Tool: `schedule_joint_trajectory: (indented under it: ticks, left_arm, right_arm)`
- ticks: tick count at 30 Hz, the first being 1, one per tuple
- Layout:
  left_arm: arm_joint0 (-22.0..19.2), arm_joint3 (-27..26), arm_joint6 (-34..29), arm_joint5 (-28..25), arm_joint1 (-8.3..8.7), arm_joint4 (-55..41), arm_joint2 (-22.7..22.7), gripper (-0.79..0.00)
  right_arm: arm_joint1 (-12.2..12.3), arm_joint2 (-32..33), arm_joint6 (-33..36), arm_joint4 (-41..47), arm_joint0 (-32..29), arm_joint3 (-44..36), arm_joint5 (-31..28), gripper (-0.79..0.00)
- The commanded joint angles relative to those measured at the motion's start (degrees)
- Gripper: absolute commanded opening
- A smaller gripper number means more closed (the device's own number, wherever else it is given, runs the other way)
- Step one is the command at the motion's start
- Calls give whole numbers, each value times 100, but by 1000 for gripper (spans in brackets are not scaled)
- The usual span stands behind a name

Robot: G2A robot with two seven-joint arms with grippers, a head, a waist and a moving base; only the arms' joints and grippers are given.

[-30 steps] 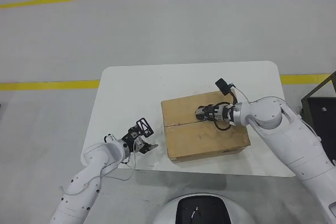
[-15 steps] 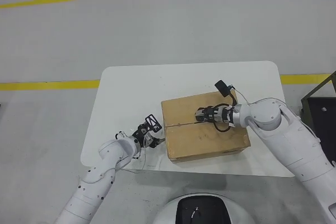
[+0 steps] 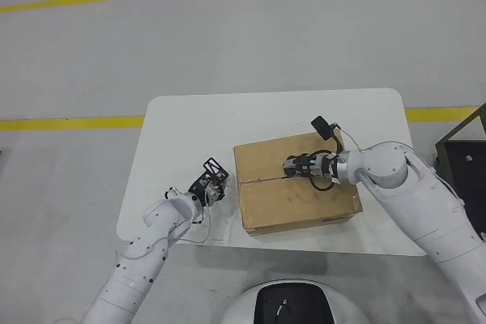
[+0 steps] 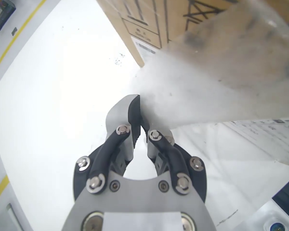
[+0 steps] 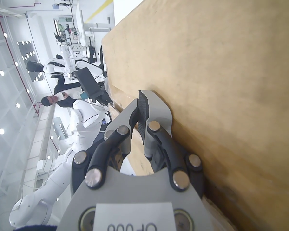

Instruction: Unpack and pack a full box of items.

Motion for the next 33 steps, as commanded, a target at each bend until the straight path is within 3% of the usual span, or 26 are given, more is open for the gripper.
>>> schedule_joint_trajectory:
  ticks: [1, 11, 29, 33]
  left_arm:
    - [56, -79, -36, 54, 23, 86, -103, -785]
    - [514, -815, -279, 164, 170, 387, -724, -785]
    - [1146, -2672, -772, -21, 308, 639, -1594, -782]
    - [1212, -2942, -832, -110, 305, 568, -1658, -668]
  right_arm:
    - [-2, -2, 1, -9, 11, 13, 3, -785]
    - [-26, -61, 9, 9, 48, 82, -20, -785]
    - [-22, -13, 9, 58, -55, 34, -113, -785]
    - [-23, -11, 23, 66, -58, 47, -148, -785]
